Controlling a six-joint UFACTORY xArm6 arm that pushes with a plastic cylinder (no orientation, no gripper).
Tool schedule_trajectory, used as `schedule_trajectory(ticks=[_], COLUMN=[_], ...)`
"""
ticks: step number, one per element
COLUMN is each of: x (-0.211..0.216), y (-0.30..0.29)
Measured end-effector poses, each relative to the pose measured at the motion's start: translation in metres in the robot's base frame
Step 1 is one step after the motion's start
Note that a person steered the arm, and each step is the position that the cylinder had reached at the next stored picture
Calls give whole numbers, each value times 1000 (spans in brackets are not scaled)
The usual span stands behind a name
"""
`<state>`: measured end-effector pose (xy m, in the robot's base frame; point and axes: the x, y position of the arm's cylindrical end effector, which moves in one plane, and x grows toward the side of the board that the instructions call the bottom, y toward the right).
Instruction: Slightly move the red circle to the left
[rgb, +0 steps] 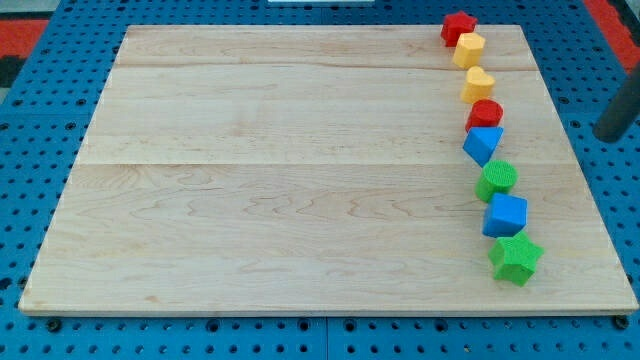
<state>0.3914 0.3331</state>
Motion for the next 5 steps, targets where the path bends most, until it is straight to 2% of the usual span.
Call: schedule_trajectory(ticks=[1,2,4,5], x=[-21,-13,-11,-14], y=[-17,-48,-183,-214])
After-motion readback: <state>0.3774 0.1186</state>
